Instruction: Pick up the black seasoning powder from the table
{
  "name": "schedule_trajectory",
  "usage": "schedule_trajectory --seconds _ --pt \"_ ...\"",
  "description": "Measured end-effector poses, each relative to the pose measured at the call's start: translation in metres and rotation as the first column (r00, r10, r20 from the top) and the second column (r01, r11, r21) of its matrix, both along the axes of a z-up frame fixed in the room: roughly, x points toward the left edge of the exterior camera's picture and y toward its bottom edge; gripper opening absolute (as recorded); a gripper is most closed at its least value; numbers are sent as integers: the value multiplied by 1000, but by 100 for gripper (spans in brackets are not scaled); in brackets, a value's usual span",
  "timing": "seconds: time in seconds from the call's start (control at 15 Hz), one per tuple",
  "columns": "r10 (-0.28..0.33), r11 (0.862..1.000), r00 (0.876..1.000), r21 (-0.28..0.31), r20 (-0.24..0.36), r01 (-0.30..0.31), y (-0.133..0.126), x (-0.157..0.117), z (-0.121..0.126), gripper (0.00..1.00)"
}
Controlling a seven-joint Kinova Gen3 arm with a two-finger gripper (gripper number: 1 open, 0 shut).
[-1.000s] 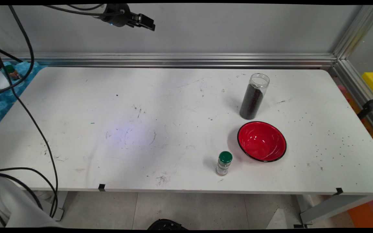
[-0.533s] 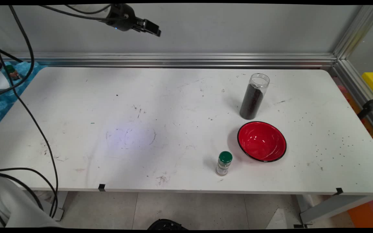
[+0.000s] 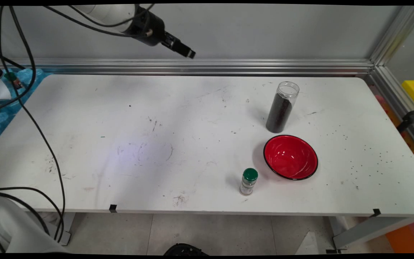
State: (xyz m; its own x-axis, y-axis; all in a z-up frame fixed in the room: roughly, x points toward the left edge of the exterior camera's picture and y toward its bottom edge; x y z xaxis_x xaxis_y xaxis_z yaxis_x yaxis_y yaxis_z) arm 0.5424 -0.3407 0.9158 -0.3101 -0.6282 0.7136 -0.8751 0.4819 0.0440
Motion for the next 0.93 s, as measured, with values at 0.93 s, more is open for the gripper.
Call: schedule_trajectory --seconds 0.93 --pt "-468 882 877 -5 110 471 -18 -69 -21 100"
